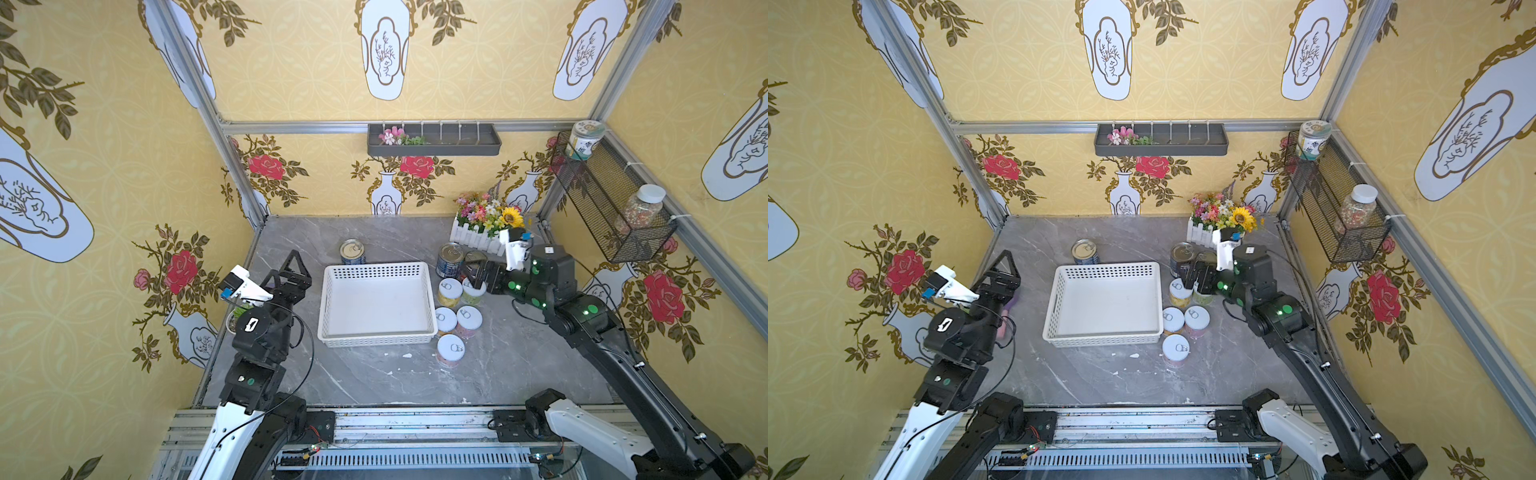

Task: Put the canned food in the basket
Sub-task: Pick up the canned food from the center of the board.

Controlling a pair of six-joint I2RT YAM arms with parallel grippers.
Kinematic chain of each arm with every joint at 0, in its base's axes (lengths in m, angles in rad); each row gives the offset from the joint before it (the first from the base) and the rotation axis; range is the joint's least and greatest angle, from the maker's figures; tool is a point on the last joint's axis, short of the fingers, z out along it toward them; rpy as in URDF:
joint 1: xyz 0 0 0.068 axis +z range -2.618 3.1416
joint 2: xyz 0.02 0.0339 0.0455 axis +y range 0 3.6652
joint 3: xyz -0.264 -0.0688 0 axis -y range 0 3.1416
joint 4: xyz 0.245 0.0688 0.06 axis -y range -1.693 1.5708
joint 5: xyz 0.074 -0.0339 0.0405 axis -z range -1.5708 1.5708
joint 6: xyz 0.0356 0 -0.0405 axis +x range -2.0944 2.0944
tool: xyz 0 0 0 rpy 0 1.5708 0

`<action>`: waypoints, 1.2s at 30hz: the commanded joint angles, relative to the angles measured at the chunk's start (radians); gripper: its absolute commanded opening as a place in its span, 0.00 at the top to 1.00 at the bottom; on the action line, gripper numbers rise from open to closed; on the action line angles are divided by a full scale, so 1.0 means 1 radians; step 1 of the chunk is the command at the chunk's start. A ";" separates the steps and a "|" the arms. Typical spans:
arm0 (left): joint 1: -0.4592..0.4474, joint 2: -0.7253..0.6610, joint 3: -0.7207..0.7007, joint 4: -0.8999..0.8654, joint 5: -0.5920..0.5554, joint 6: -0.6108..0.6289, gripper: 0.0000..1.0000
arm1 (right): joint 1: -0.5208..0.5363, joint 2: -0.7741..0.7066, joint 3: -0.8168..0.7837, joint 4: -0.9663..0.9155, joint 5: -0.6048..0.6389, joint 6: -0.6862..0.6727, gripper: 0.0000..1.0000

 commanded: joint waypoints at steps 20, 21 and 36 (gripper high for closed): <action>0.009 0.177 0.118 -0.512 0.441 0.322 0.00 | 0.681 0.301 -0.185 -0.207 0.631 0.221 0.03; 0.012 0.185 0.118 -0.513 0.443 0.321 0.00 | 0.680 0.322 -0.183 -0.209 0.630 0.224 0.03; 0.012 0.185 0.102 -0.499 0.440 0.322 0.00 | 0.501 0.324 -0.322 -0.034 0.424 0.166 0.03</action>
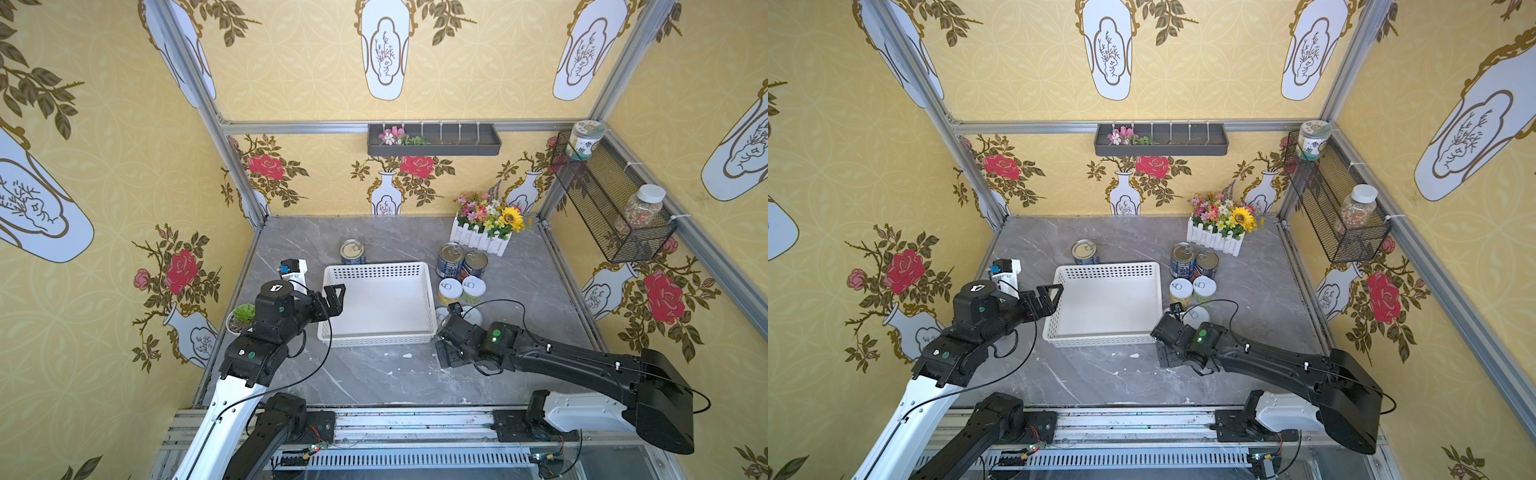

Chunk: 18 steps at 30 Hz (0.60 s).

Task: Put the canned food in the basket
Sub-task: Pick up the canned food from the center of the board.

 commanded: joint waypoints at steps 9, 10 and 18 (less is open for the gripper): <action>0.001 0.001 -0.008 0.006 -0.008 0.008 0.00 | -0.055 0.146 0.002 0.137 -0.116 -0.045 0.02; 0.001 0.001 -0.009 0.007 -0.008 0.009 0.00 | -0.054 0.147 0.004 0.136 -0.113 -0.046 0.00; 0.001 0.002 -0.011 0.009 -0.009 0.008 0.00 | -0.055 0.130 0.019 0.098 -0.108 -0.054 0.19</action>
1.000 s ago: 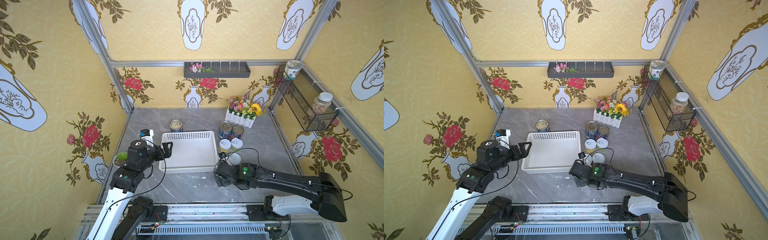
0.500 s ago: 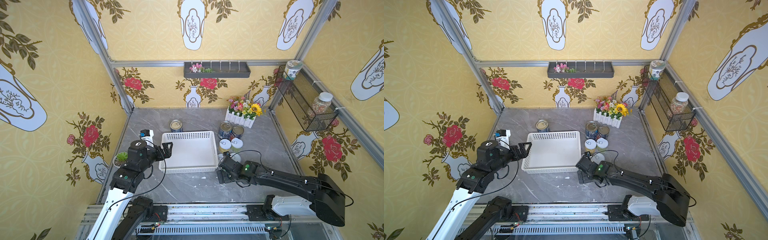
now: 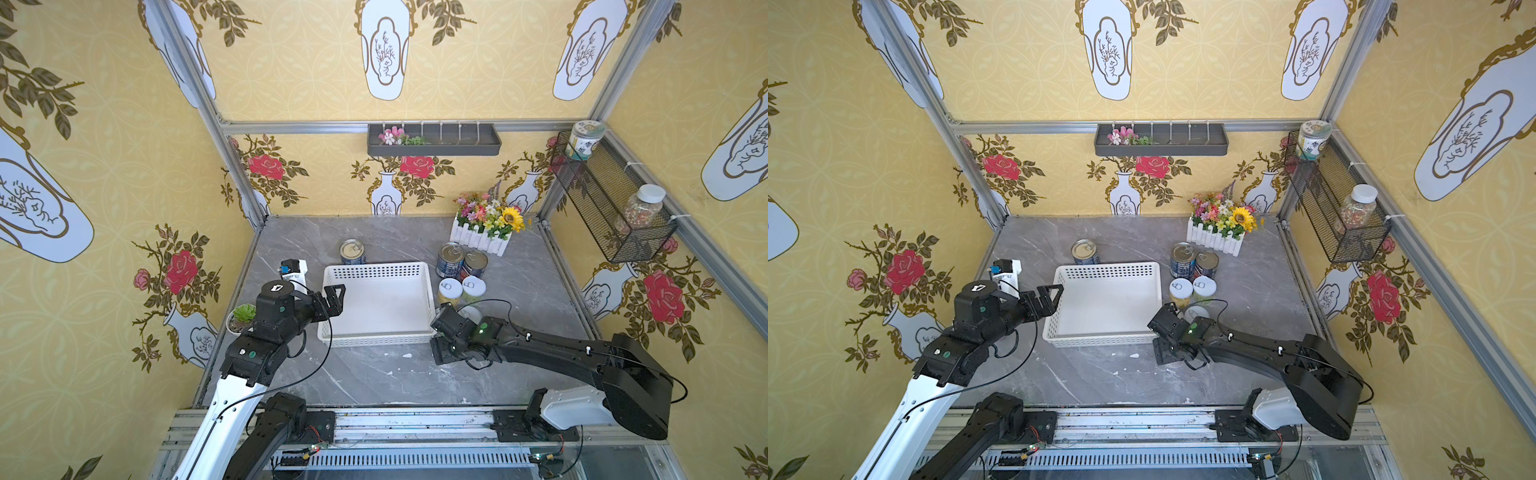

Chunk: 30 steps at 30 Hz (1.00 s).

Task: Put the canned food in the basket
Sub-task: Pick up the canned food from the center of the board.

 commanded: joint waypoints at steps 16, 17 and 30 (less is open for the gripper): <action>0.001 0.002 -0.008 0.010 -0.001 0.007 0.00 | 0.125 -0.011 0.162 -0.189 0.087 0.019 0.32; 0.001 0.004 -0.008 0.009 -0.001 0.007 0.00 | 0.141 -0.019 0.181 -0.209 0.092 0.020 0.32; 0.001 0.001 -0.008 0.009 -0.002 0.008 0.00 | 0.204 0.103 0.623 -0.331 0.058 -0.101 0.34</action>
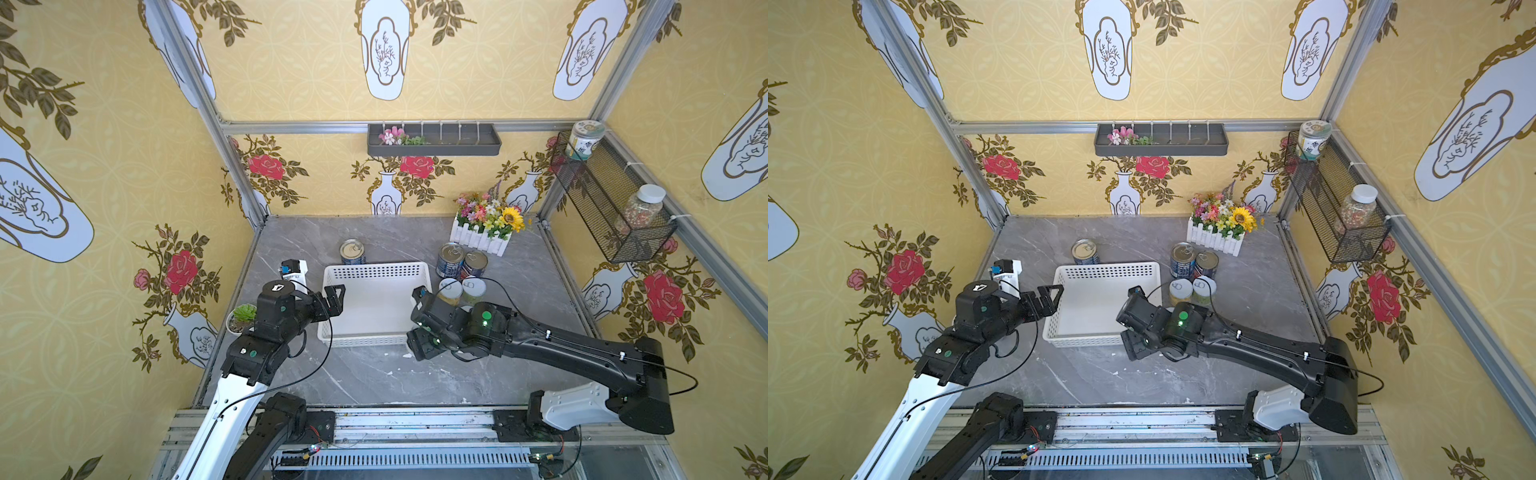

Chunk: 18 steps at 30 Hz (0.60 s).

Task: Put the canned food in the basket
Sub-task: Pick up the canned food from the center of the board, then place the canned food in the basket.

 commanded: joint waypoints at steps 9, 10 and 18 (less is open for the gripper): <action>0.012 -0.077 0.018 -0.016 -0.076 0.002 0.00 | -0.104 0.491 0.511 0.000 -0.056 -0.153 0.35; 0.017 -0.087 0.015 -0.015 -0.081 0.000 0.00 | -0.114 0.536 0.554 -0.003 -0.053 -0.161 0.35; 0.103 -0.060 0.029 -0.017 -0.025 -0.005 0.00 | -0.175 0.874 0.930 -0.028 -0.099 -0.199 0.35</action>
